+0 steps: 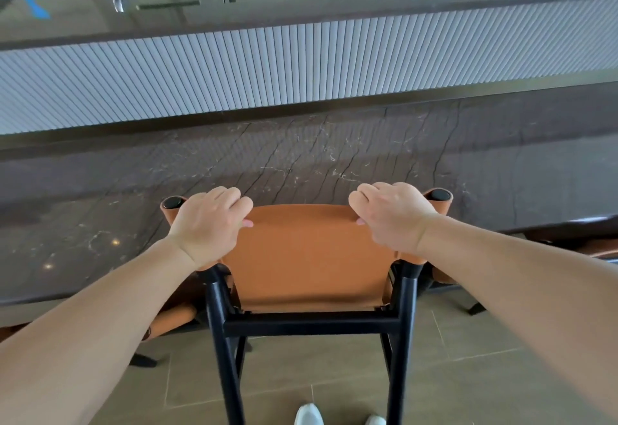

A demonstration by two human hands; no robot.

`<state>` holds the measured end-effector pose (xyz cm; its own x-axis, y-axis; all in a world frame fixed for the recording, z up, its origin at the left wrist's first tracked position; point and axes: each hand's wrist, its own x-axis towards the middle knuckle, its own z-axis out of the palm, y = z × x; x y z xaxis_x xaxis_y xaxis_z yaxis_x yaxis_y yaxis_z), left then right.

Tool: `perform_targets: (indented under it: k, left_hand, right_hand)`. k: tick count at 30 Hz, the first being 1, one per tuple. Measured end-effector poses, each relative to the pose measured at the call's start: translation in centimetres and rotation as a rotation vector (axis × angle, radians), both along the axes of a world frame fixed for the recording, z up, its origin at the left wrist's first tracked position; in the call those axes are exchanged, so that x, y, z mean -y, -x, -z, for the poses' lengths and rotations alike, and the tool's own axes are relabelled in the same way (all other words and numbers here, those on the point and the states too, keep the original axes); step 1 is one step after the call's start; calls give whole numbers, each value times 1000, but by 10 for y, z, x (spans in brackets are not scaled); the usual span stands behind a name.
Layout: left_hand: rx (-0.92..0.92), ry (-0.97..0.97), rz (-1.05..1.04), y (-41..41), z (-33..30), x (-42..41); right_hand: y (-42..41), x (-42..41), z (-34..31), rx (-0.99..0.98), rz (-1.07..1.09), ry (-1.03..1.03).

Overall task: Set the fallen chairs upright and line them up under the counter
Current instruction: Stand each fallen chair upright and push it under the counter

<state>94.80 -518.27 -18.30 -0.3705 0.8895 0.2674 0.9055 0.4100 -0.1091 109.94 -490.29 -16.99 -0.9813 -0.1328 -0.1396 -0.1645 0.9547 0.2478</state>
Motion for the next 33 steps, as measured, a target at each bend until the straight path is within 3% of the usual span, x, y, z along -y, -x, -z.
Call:
perform_targets:
  k: [21, 33]
  left_hand:
    - [-31, 37, -32, -27, 8, 11]
    - [-65, 11, 78, -22, 10, 15]
  right_hand:
    - [3, -7, 1, 6, -34, -60]
    - [-11, -11, 3, 85, 46, 175]
